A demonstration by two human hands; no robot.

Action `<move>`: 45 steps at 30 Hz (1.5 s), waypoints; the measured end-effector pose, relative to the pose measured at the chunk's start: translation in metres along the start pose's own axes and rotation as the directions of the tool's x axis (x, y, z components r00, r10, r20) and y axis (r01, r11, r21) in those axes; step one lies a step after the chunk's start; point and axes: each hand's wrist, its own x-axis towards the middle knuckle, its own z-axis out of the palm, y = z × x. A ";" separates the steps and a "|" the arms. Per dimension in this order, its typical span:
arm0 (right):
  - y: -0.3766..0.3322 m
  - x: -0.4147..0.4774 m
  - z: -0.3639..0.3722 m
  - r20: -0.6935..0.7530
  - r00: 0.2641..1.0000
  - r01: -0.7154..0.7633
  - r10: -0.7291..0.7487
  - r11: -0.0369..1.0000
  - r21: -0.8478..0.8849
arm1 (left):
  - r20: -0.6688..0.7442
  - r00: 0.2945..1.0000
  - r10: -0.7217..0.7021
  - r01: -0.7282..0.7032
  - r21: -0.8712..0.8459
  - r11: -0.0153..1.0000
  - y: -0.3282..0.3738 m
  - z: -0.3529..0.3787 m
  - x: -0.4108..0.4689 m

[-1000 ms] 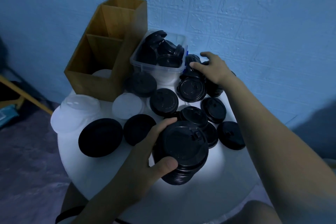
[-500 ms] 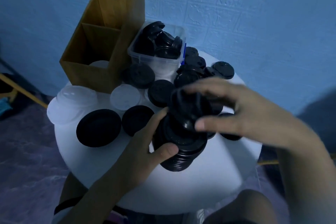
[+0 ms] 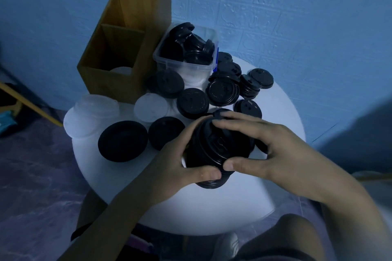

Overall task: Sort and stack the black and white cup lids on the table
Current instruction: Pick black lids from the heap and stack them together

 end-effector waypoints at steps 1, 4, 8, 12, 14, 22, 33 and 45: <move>-0.002 0.001 -0.001 0.015 1.000 -0.004 0.004 1.000 -0.021 | 0.000 1.000 0.001 -0.001 -0.011 1.000 -0.001 0.000 0.000; -0.006 0.004 -0.005 0.061 0.998 -0.014 0.021 0.993 -0.117 | -0.006 1.000 -0.007 0.006 -0.024 1.000 -0.003 0.000 0.000; -0.013 0.010 -0.009 0.107 0.994 0.001 0.027 0.968 -0.252 | 0.016 0.999 -0.028 0.028 -0.026 0.999 -0.004 -0.002 -0.001; -0.021 0.010 -0.009 0.100 0.993 -0.029 0.063 0.950 -0.311 | 0.011 0.999 -0.039 0.039 -0.016 0.999 -0.003 0.000 -0.003; -0.025 0.008 -0.005 0.065 0.995 -0.044 0.072 0.934 -0.355 | -0.037 0.999 -0.026 0.026 -0.001 1.000 -0.003 0.004 -0.003; -0.031 -0.001 0.012 -0.111 0.990 -0.126 0.086 0.889 -0.440 | -0.083 0.996 -0.027 0.027 -0.002 1.000 -0.002 0.007 -0.002; 0.000 -0.010 0.037 -0.274 0.955 -0.114 0.115 0.993 0.020 | -0.080 0.995 -0.058 0.030 -0.318 0.948 0.005 0.004 -0.003; 0.027 -0.011 0.071 -0.410 0.903 0.048 0.129 0.917 0.395 | -0.432 0.901 0.042 -0.124 -0.163 0.979 0.004 0.038 0.003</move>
